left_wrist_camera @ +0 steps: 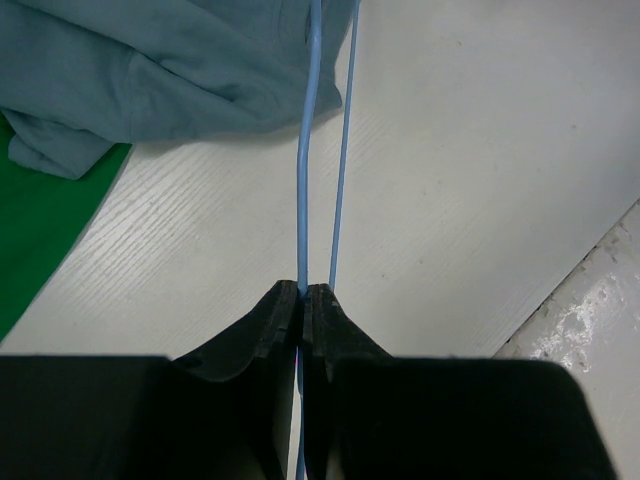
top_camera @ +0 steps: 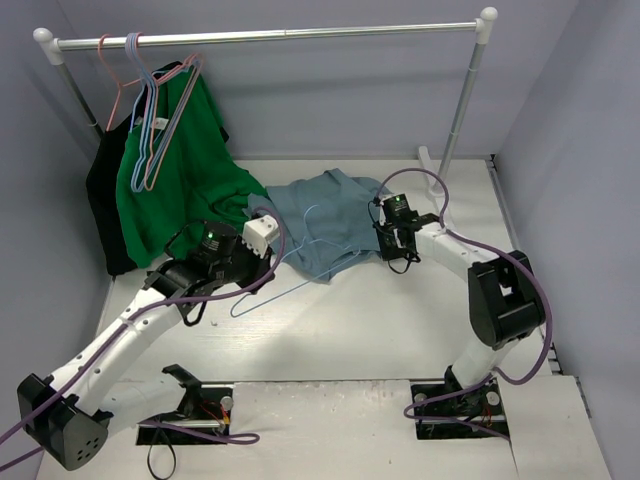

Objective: Place the t-shirt on the hanger

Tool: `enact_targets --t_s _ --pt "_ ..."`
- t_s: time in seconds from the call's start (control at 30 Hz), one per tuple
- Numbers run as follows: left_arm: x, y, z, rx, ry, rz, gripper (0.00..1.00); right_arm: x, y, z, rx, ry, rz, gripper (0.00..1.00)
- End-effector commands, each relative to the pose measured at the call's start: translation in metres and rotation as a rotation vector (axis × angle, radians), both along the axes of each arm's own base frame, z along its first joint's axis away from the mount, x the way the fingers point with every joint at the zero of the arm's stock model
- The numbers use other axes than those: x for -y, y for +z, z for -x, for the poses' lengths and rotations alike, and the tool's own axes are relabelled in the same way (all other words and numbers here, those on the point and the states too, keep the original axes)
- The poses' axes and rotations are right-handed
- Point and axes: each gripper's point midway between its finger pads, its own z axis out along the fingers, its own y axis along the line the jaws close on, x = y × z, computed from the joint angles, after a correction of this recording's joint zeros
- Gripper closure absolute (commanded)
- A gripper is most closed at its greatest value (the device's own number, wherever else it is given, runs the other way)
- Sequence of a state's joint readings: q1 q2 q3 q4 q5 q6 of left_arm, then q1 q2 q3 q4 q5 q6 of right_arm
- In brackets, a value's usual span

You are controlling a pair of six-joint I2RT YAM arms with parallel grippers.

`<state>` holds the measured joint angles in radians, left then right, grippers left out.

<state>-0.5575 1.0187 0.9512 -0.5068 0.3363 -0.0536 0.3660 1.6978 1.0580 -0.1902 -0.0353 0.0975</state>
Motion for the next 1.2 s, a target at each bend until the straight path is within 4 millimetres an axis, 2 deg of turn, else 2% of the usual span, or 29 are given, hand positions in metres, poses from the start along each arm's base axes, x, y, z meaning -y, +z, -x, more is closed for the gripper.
enact_targets --t_s 0.0,0.47,0.77,0.93,1.07,1.17 --pt "0.015 0.029 -0.016 0.115 -0.037 0.054 1.0 0.002 0.042 -0.014 0.088 -0.003 -0.004 1.0" --pt "0.029 0.02 -0.031 0.151 -0.048 0.039 1.0 -0.003 0.059 -0.014 0.103 0.022 -0.029 1.0" --pt "0.043 0.015 -0.032 0.158 -0.081 0.041 1.0 -0.006 0.073 -0.016 0.112 0.041 -0.039 1.0" --pt "0.04 0.021 -0.03 0.182 -0.074 0.048 1.0 -0.004 0.068 -0.014 0.098 0.042 -0.027 1.0" --pt "0.035 0.034 -0.026 0.223 -0.06 0.066 1.0 -0.002 0.062 -0.013 0.079 0.041 -0.014 1.0" --pt "0.033 0.033 -0.021 0.217 -0.066 0.065 1.0 -0.004 0.061 -0.014 0.074 0.038 -0.02 1.0"
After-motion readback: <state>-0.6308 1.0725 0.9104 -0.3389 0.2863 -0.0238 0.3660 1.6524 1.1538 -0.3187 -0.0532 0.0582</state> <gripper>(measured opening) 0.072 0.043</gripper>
